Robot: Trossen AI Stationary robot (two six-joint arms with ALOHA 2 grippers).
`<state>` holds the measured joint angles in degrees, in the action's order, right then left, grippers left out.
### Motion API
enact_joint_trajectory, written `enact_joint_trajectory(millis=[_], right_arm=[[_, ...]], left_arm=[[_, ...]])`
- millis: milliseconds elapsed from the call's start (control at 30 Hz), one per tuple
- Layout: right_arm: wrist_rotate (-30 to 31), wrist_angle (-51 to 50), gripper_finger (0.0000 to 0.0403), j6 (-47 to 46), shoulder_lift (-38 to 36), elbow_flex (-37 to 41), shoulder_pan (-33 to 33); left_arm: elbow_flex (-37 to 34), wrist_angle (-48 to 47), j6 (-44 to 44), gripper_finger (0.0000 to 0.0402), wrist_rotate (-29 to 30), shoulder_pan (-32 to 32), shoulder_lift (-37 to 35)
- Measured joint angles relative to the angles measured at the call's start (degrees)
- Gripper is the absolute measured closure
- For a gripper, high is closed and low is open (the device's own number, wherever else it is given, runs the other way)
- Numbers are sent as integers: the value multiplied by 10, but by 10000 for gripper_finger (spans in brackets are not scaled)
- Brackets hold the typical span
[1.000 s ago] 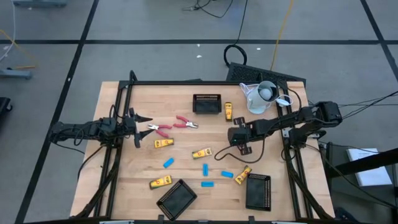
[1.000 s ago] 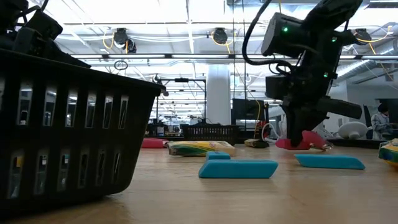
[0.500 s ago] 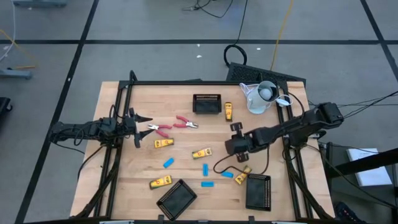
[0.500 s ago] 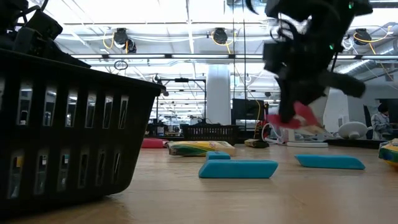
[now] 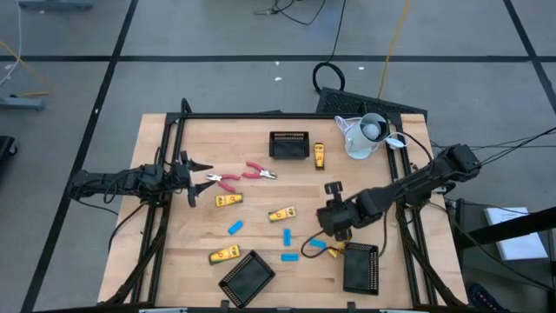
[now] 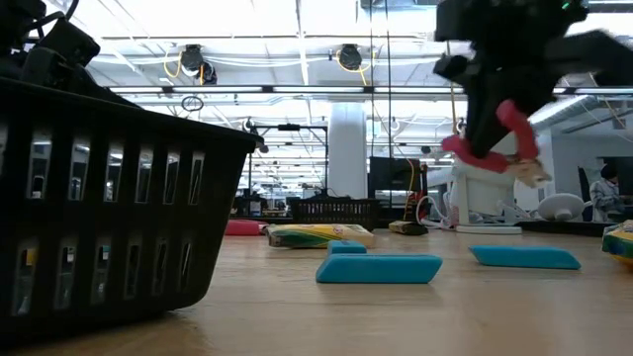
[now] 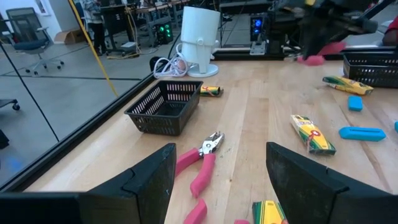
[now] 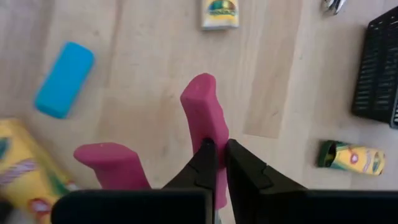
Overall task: Pick & Place School Supplies
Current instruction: Put the pink hole puncher into the bottom right black bin
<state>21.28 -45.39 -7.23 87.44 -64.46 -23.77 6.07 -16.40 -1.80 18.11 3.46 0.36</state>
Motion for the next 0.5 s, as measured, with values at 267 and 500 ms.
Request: enact_joint_trajectory(millis=[267,500], right_arm=[[16,-62,401,-138,0,-24,-81],[39,-122,400,-243,0,-57,-147]], left_arm=[[0,0,0,151,0,0,0],[0,1,2,151,0,0,0]])
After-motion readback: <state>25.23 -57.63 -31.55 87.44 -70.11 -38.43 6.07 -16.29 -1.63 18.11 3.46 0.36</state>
